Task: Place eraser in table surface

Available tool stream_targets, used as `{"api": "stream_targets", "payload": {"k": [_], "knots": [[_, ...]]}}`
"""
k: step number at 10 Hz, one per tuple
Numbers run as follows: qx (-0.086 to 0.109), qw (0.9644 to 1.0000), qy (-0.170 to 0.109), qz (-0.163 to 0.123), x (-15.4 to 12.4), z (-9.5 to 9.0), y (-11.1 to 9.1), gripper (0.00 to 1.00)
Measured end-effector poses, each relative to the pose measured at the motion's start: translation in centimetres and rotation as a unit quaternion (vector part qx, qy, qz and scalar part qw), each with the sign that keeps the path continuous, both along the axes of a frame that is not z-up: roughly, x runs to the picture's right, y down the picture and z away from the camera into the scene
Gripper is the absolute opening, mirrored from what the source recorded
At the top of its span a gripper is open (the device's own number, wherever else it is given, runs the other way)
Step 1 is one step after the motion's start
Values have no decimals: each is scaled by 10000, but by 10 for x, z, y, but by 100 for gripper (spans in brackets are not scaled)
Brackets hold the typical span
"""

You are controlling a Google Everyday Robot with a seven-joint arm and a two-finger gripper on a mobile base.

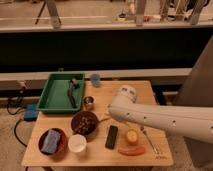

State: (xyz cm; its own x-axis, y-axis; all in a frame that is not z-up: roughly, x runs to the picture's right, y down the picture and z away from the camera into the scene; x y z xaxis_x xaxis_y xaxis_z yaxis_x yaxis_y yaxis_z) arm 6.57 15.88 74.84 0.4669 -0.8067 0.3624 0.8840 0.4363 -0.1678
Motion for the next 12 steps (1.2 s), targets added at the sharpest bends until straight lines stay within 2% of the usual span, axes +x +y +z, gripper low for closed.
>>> {"api": "stream_targets", "payload": {"k": [7,12], "knots": [[-83,9989,-408,-196,-8,19,12,80],[-260,9968,-693,-314,-19,28,26,80]]}}
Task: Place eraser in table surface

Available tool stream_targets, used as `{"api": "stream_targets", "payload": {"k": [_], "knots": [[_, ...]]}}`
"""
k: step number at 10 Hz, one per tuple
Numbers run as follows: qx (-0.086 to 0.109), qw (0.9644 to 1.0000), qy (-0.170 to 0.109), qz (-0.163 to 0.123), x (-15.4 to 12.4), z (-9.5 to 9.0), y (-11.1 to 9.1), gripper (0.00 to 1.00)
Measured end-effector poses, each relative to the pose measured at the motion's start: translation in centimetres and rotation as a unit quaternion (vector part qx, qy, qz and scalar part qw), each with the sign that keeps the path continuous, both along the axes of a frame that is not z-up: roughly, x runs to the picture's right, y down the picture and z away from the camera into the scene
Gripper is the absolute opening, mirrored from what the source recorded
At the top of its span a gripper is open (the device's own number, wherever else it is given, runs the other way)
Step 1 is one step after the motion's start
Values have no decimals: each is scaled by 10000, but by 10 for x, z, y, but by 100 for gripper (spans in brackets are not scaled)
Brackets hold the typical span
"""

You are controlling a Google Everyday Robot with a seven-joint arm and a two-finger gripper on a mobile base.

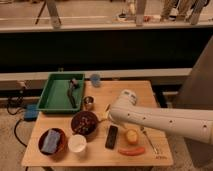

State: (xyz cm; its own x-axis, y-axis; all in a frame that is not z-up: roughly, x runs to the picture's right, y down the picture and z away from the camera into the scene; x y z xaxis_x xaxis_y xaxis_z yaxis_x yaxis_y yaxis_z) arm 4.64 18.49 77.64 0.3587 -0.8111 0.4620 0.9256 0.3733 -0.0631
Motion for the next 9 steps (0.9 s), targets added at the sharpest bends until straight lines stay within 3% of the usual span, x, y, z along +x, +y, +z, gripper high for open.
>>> {"api": "stream_targets", "payload": {"k": [9], "knots": [[-394,9982,-423,-137,-9,10,20,80]]}}
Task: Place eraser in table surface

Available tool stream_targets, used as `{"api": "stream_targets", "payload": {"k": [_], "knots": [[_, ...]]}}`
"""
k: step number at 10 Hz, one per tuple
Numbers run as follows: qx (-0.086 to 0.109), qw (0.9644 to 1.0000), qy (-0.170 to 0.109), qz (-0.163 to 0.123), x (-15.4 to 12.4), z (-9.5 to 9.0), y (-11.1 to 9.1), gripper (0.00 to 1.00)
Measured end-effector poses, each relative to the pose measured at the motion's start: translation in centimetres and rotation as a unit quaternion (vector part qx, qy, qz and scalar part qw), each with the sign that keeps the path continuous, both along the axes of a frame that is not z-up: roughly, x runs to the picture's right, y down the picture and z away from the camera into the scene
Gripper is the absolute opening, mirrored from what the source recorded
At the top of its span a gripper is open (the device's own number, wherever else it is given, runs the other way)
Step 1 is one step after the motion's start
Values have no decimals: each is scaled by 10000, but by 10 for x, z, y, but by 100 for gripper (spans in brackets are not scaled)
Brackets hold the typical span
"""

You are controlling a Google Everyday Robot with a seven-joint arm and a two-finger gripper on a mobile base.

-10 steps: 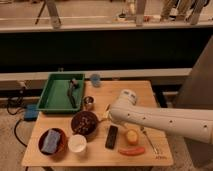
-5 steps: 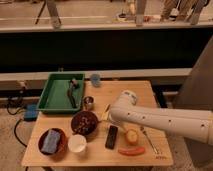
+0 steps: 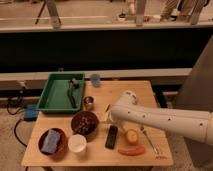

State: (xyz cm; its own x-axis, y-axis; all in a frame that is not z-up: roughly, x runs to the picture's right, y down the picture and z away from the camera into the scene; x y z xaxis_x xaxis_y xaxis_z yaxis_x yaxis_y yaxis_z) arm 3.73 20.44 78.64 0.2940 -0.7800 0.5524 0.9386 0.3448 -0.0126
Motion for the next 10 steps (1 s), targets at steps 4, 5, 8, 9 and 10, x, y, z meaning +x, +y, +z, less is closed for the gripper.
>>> {"api": "stream_targets", "payload": {"k": [4,5,8,9,10], "knots": [[-165,9997,-133,-89,-3,6,9,80],[-202,9996,-154,-95,-2,8,11,80],[-276,9993,-205,-122,-2,12,17,80],[-302,9992,-218,-128,-2,13,19,80],[-342,9990,-233,-147,-2,15,20,80]]}}
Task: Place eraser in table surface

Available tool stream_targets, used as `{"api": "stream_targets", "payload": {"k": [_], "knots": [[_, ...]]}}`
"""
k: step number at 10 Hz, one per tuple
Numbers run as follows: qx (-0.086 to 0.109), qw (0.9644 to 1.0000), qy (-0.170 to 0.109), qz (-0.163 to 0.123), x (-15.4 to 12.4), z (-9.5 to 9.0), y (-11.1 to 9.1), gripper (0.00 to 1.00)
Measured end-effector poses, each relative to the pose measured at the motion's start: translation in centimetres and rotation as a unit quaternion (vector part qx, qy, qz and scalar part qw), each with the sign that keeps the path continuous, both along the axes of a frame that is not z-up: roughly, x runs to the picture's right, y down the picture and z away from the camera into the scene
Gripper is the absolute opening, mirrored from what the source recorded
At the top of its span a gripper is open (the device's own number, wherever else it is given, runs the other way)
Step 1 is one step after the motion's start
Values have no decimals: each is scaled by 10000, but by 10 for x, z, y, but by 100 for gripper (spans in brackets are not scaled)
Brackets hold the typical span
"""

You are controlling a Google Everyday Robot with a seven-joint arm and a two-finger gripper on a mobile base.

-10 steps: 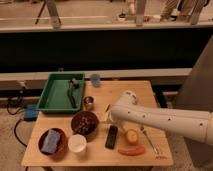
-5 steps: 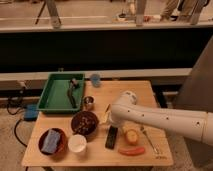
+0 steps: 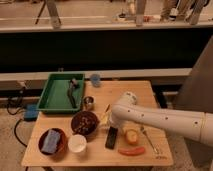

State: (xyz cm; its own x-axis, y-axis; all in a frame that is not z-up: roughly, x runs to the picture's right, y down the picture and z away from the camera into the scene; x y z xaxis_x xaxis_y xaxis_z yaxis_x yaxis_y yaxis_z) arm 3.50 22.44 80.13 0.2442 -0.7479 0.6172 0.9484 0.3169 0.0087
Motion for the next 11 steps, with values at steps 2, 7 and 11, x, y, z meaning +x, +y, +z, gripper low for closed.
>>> {"api": "stream_targets", "payload": {"k": [2,7,11], "knots": [[-69,10000,-29,-29,0,2,3,79],[-139,9999,-42,-66,1,7,8,61],[-79,9999,-57,-52,5,0,0,39]]}}
